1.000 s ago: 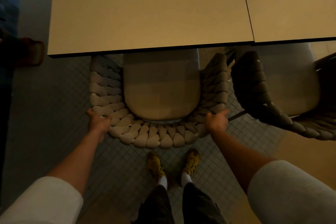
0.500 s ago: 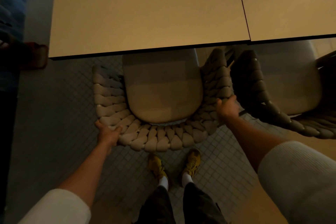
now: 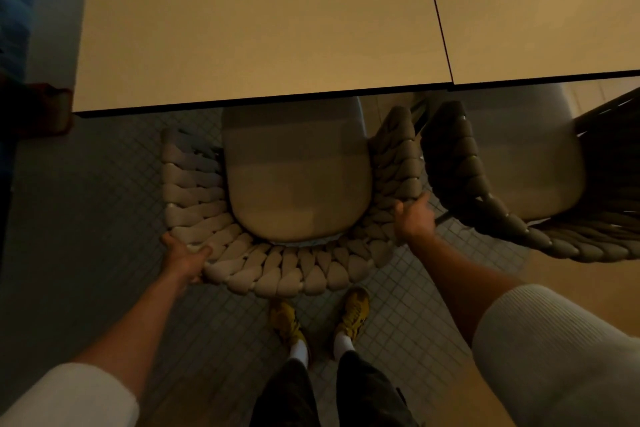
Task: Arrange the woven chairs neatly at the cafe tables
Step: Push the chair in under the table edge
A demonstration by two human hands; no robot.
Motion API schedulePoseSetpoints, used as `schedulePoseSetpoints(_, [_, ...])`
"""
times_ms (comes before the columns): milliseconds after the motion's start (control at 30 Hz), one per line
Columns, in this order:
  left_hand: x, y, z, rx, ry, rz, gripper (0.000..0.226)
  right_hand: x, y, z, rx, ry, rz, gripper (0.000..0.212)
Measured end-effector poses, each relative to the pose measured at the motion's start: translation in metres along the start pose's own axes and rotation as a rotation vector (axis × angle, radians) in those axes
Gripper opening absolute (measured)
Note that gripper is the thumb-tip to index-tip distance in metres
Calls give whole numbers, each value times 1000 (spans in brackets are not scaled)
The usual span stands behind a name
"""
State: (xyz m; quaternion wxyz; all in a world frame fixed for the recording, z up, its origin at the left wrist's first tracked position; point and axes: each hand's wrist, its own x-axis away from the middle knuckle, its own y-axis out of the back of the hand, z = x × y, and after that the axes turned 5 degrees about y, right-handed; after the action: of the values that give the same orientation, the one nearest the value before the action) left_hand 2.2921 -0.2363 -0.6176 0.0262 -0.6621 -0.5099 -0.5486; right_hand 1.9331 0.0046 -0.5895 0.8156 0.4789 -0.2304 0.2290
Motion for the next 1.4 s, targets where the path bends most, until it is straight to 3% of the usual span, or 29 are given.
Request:
schedulePoseSetpoints(333, [-7,4,9,-9,-10,-53,67,1,-7,-12,26,37,15,63])
schedulePoseSetpoints(533, [-5,6,16,-64,0,-50,68,9,-14,-18,25,46,-2,49])
schedulePoseSetpoints(867, [-41,19,16,-240,-63,-139,69,22,-25,-26,-7,68,-11,47])
schedulePoseSetpoints(1100, [-16,7,1,-224,-204,-113,83,4,-14,-17,61,101,-46,49])
schedulePoseSetpoints(1233, [-8,-5,-11,-201,-201,-106,73,-14,0,-2,86,106,-31,52])
schedulePoseSetpoints(1400, [-52,3,-21,-216,-173,-76,86,-9,-3,-3,108,136,-9,58])
